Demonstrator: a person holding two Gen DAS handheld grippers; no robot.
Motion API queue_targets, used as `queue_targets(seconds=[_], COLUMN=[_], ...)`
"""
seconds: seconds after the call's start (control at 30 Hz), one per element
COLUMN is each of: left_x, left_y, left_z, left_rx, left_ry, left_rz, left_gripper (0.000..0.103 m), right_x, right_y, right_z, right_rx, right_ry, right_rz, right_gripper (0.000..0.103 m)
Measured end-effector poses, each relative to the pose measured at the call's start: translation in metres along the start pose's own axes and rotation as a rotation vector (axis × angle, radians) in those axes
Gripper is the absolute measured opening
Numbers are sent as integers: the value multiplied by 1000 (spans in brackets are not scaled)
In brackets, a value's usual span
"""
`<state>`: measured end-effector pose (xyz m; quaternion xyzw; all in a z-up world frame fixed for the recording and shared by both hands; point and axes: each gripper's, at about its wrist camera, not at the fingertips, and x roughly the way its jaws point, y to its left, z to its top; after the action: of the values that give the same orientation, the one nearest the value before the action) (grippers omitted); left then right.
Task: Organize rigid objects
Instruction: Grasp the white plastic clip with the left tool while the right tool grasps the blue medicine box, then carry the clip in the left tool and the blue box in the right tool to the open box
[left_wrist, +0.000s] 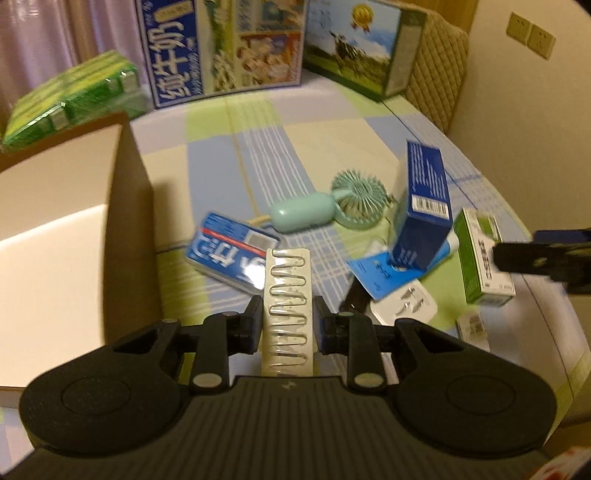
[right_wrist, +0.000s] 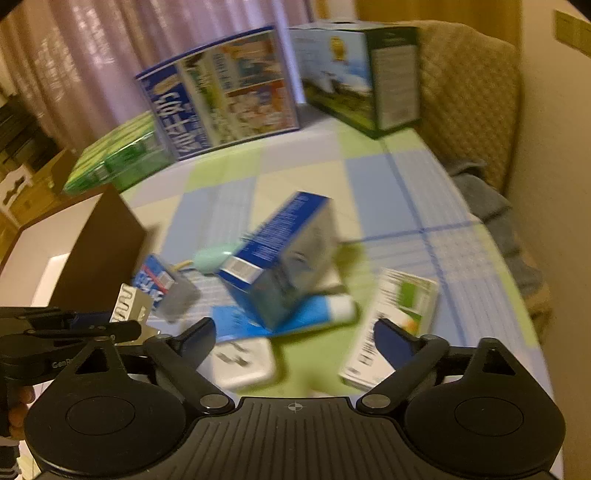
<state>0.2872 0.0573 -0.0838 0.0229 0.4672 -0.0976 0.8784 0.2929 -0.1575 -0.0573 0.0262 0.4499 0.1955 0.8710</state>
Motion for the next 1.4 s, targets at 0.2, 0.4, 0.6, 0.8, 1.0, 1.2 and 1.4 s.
queue_targets(seconds=[0.2, 0.4, 0.6, 0.8, 1.0, 1.2, 1.4], left_x=[-7, -4, -2, -1, 0, 3, 10], left_y=[8, 10, 12, 16, 20, 24, 28], left_z=[6, 6, 8, 15, 30, 41, 43], left_rx=[-25, -38, -44, -63, -55, -54, -69], left_ry=[-15, -11, -11, -12, -29, -42, -23], left_rz=[7, 4, 5, 21, 34, 34, 23], left_gripper=[23, 23, 23, 23, 23, 23, 23], right_x=[31, 41, 34, 14, 30, 55, 88], right_y=[21, 13, -14, -12, 11, 16, 9], right_z=[6, 8, 7, 15, 36, 65, 72], right_rx=[-108, -153, -116, -67, 49, 197, 269], right_ry=[2, 5, 9, -16, 8, 28, 98], right_rz=[-14, -51, -113, -48, -36, -103, -177], right_gripper=[61, 50, 50, 51, 55, 65, 65])
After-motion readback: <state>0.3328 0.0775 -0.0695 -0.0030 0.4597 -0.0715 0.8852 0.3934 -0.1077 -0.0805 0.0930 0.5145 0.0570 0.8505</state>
